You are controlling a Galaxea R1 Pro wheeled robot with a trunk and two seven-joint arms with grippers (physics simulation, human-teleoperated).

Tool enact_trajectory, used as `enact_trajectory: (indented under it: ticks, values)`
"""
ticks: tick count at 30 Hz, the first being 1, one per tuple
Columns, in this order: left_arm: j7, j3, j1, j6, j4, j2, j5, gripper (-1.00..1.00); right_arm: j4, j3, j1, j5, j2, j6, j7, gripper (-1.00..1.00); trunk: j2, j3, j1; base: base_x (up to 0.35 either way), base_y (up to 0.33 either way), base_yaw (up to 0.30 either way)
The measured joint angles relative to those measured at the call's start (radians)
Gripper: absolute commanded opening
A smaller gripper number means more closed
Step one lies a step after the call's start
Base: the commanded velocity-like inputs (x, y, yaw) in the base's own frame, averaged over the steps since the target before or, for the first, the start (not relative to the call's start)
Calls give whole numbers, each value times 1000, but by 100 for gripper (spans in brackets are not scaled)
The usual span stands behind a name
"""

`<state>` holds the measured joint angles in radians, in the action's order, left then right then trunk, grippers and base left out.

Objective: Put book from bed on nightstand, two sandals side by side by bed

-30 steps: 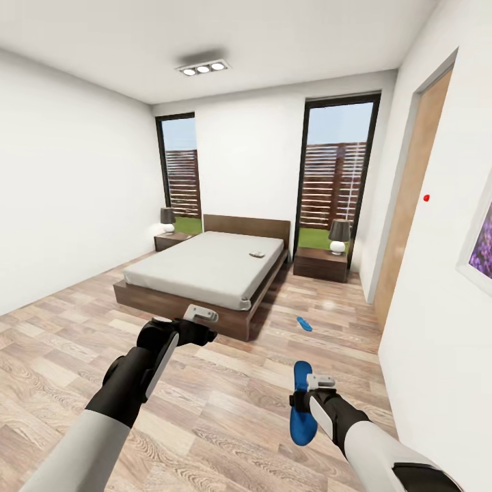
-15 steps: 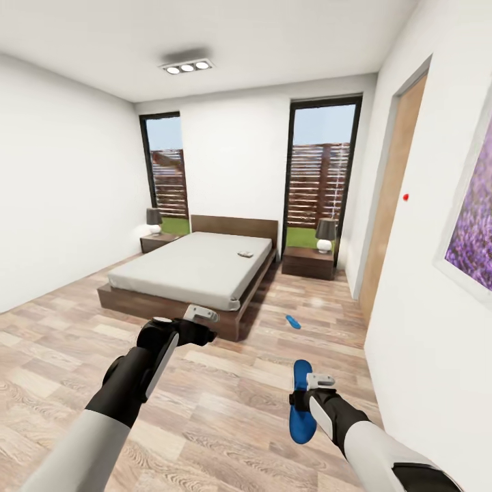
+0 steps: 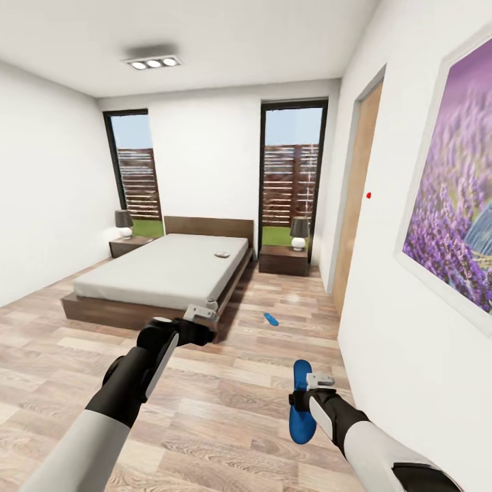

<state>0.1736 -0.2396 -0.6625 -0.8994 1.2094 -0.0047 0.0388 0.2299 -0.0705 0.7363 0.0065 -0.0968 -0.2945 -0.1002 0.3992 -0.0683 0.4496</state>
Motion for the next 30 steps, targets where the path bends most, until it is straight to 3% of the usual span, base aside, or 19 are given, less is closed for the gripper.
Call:
enact_trajectory:
  ticks: [16, 24, 30]
  values:
    - [2, -1, 0, 0, 0, -1, -1, 100, 0, 1, 0, 0, -2, 1, 0, -100, 0, 0, 0, 18, 0, -14]
    - [2, -25, 0, 0, 0, 0, -1, 100, 0, 1, 0, 0, -2, 0, 0, -100, 0, 0, -1, 267, 0, -21]
    - [2, -29, 0, 0, 0, 0, 0, 100, 0, 1, 0, 0, -2, 0, 0, -100, 0, 0, -1, 298, 0, -204]
